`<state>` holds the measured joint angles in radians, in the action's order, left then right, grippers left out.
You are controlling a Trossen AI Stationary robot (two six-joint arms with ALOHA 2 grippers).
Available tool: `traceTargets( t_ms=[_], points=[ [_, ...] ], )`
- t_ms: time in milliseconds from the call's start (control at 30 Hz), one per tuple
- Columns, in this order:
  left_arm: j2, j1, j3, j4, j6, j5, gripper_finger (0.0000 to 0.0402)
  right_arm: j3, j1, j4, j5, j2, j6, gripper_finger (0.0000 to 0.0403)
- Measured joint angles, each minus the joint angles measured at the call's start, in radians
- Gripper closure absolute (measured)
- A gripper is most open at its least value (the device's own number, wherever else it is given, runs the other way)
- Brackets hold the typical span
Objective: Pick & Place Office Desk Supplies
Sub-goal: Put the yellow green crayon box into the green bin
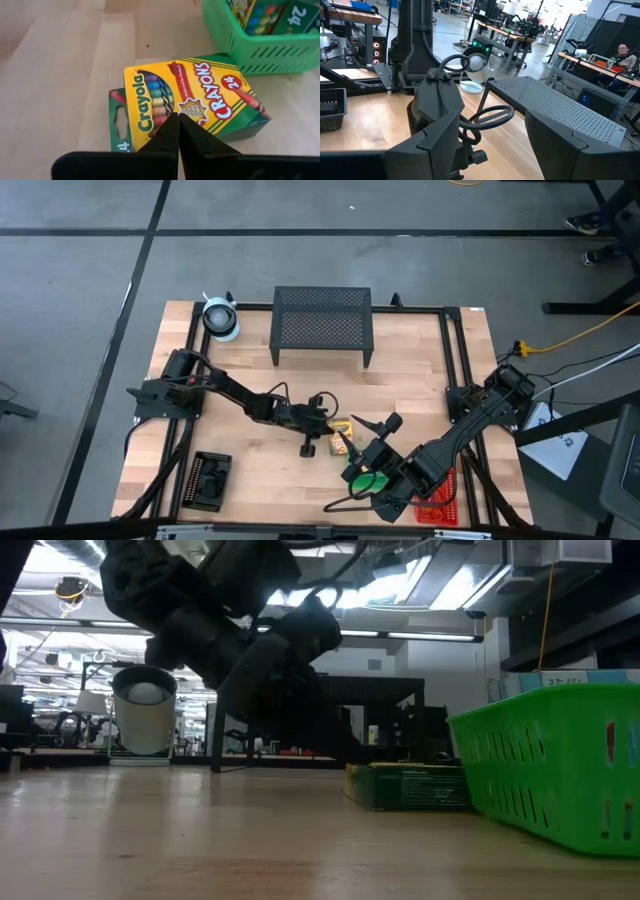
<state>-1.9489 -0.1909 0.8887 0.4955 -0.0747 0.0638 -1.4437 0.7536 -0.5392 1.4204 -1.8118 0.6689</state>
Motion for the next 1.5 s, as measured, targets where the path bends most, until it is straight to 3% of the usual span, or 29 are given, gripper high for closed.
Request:
traceTargets(
  t_ms=[167,500,900,1133,1267,1500],
  points=[
    [-0.042,-0.017,-0.001,-0.014,-0.044,-0.053,0.0399,0.0,0.0,0.0,-0.026,0.0,-0.001,0.0174],
    [-0.034,-0.059,-0.009,-0.203,-0.097,-0.003,0.04,0.0,0.0,0.0,-0.034,0.0,-0.003,0.0174],
    [-0.051,-0.129,-0.205,0.108,-0.265,0.037,0.0399,0.0,0.0,0.0,-0.051,0.0,-0.008,0.0174],
    [-0.063,-0.185,-0.299,0.164,-0.378,0.106,0.04,0.0,0.0,-0.001,-0.052,0.0,-0.011,0.0174],
    [-0.073,-0.189,-0.327,0.263,-0.369,0.1,0.04,0.0,-0.004,-0.001,-0.052,0.0,-0.012,0.0174],
    [-0.074,-0.193,-0.327,0.265,-0.339,0.092,0.04,0.0,-0.014,0.0,-0.096,0.0,-0.022,0.0174]
  ],
)
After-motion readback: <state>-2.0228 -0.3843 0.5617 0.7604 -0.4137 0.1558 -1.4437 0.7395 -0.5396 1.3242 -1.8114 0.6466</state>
